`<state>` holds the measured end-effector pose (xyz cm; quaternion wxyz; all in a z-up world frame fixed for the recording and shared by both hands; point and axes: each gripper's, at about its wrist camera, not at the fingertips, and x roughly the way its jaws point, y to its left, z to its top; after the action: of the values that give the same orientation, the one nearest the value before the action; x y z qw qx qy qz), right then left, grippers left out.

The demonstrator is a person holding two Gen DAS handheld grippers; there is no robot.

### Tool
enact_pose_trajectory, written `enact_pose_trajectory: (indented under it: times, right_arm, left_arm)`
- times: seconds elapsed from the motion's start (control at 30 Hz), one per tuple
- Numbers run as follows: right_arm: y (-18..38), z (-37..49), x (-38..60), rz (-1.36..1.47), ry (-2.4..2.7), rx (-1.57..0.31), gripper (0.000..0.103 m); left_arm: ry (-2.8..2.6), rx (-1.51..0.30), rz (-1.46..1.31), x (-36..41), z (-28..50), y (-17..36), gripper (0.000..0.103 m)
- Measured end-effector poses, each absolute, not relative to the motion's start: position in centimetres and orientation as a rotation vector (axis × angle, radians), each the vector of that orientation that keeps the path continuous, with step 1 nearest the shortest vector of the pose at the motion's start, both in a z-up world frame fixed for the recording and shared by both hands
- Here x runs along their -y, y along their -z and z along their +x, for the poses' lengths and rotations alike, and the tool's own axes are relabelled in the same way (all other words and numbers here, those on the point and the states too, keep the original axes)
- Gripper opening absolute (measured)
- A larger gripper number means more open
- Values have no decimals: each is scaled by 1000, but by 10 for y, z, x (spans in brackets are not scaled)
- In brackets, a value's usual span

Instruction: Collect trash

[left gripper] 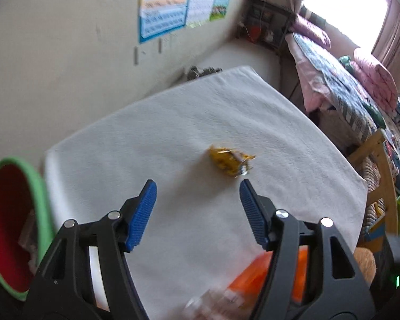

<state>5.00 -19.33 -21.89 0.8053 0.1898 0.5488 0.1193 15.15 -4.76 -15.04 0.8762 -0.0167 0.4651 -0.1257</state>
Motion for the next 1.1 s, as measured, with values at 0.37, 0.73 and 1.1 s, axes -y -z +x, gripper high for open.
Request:
enact_pose_trajectory:
  times: [0.37, 0.73, 1.1]
  right_arm:
    - [216, 33, 202, 398, -255, -1148, 58]
    - [217, 33, 204, 415, -255, -1167, 65]
    - [215, 41, 202, 372, -209, -1162, 69]
  left_arm:
    - [264, -1092, 68, 127, 205, 203, 61]
    - [273, -1098, 37, 106, 200, 200, 21]
    - [259, -935, 55, 42, 116, 141, 20]
